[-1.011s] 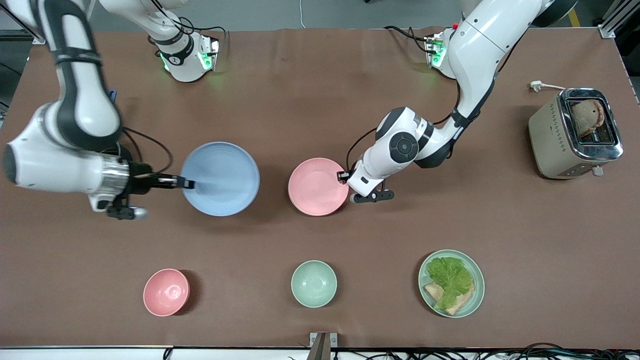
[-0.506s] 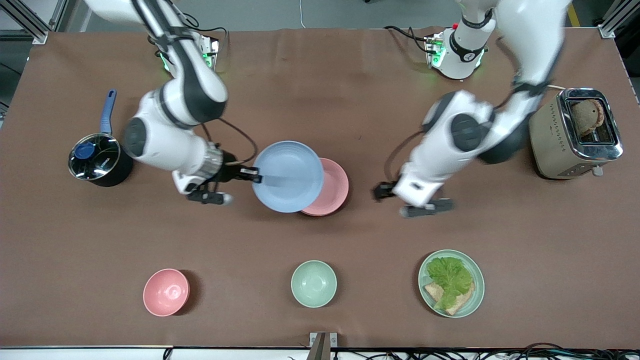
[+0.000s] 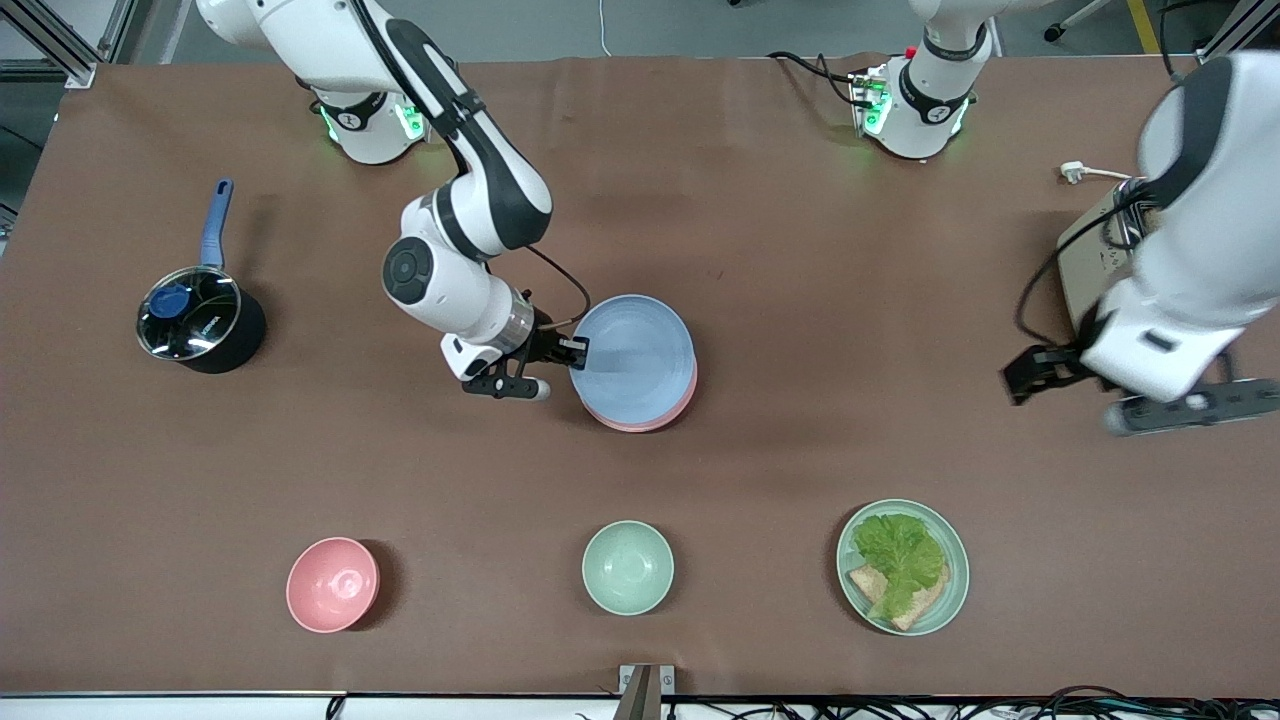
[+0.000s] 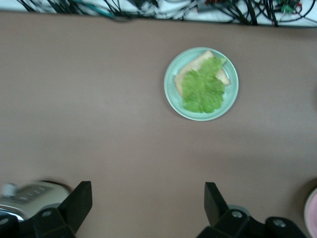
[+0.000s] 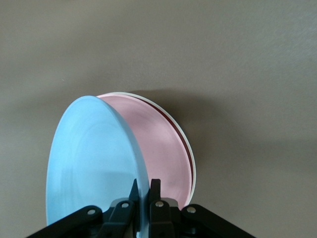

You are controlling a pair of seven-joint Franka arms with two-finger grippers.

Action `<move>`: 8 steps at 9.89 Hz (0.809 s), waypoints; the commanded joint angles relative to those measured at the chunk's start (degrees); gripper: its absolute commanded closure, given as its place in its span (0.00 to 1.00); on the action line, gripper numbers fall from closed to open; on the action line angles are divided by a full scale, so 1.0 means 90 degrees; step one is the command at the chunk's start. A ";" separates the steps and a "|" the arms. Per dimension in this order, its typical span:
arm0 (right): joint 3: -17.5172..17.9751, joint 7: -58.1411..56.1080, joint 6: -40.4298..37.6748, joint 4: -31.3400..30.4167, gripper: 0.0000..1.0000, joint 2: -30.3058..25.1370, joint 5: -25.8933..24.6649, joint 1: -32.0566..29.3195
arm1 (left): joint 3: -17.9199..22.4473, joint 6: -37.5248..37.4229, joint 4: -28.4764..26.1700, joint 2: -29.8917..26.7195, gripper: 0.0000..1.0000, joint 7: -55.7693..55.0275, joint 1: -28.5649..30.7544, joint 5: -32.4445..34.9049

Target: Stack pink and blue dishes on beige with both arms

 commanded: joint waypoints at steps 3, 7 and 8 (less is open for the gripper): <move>0.0267 0.0074 0.0365 -0.0225 0.99 0.0026 0.0044 -0.0096 | -0.0027 -0.0721 -0.0232 -0.1017 0.00 0.1732 0.0795 -0.0740; 0.0267 0.0016 0.0531 -0.0303 0.98 0.0164 0.0034 -0.0096 | 0.1853 -0.1201 -0.1342 -0.2227 0.00 0.1813 -0.0722 -0.1445; 0.0267 -0.0023 0.0540 -0.0333 0.98 0.0164 0.0034 -0.0125 | 0.2167 -0.1240 -0.1529 -0.2384 0.00 0.1783 -0.1046 -0.1466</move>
